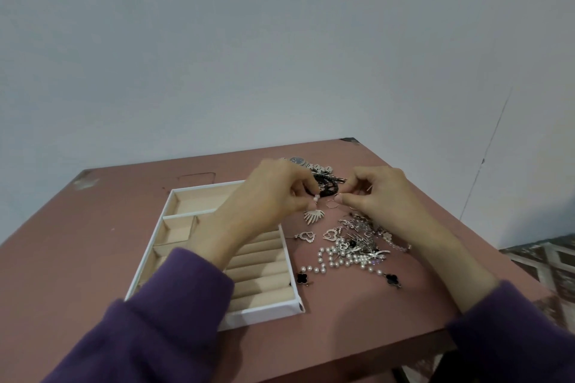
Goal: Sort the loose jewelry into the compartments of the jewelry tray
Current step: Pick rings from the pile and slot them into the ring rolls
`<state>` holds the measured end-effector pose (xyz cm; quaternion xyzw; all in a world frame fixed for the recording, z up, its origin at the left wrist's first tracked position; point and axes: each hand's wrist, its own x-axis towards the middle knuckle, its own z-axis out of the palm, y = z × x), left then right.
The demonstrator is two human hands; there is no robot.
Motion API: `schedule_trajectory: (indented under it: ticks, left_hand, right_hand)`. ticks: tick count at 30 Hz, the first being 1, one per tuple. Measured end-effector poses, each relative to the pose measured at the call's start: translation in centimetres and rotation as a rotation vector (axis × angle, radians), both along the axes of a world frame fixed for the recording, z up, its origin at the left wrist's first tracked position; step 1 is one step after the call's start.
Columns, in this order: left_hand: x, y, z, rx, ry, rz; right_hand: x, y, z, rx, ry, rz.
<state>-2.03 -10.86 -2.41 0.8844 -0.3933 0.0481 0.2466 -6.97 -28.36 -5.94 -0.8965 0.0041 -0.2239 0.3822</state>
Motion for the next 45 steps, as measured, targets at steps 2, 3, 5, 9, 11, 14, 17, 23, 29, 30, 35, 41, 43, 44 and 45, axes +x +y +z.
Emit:
schedule_trajectory:
  ticks: [2,3,5,9,11,14,17,23,29,30,35,41,43,44,45]
  left_hand:
    - [-0.3,2.2,0.9,-0.066,-0.034,0.034]
    - [-0.5,3.6,1.1,-0.100,-0.044,0.063]
    - [-0.7,6.2,1.1,-0.178,-0.039,0.117]
    - [-0.9,9.2,-0.5,-0.261,-0.012,0.202]
    - [-1.0,9.5,-1.3,-0.288,0.018,0.196]
    - [-1.0,9.5,-2.0,-0.347,0.063,0.178]
    - [-0.7,9.6,-2.2,-0.401,0.086,0.176]
    - [-0.5,9.7,-2.6,-0.401,0.074,0.149]
    - [-0.3,9.7,-2.7,-0.391,0.073,0.141]
    - [-0.3,9.7,-2.7,-0.391,0.071,0.141]
    - [-0.3,9.7,-2.7,-0.381,0.068,0.142]
    - [-0.4,9.7,-2.6,-0.380,0.072,0.146]
    - [-0.4,9.7,-2.5,-0.378,0.076,0.141]
    - [-0.4,9.7,-2.5,-0.377,0.077,0.141]
    - [-0.4,9.7,-2.5,-0.375,0.077,0.141]
  right_hand:
    - [-0.3,0.4,0.5,0.064,-0.014,0.016]
    - [-0.3,0.7,0.7,0.097,-0.014,0.030]
    - [-0.2,1.9,1.0,0.133,-0.003,0.060]
    - [0.6,5.7,1.5,0.144,0.048,0.211]
    - [1.0,7.2,1.6,0.080,0.075,0.287]
    - [1.2,8.0,1.5,0.046,0.100,0.334]
    - [1.5,7.7,1.4,0.048,0.092,0.315]
    - [1.4,7.5,1.5,0.044,0.172,0.341]
    - [1.5,7.6,1.3,0.008,0.168,0.343]
    - [1.5,7.5,1.3,0.017,0.172,0.347]
    - [1.4,7.2,1.4,-0.011,0.186,0.385]
    - [1.1,7.2,1.6,-0.095,0.156,0.365]
    - [1.2,7.3,1.5,-0.102,0.143,0.356]
    - [1.2,7.3,1.4,-0.103,0.142,0.355]
    - [1.2,7.3,1.4,-0.103,0.142,0.354]
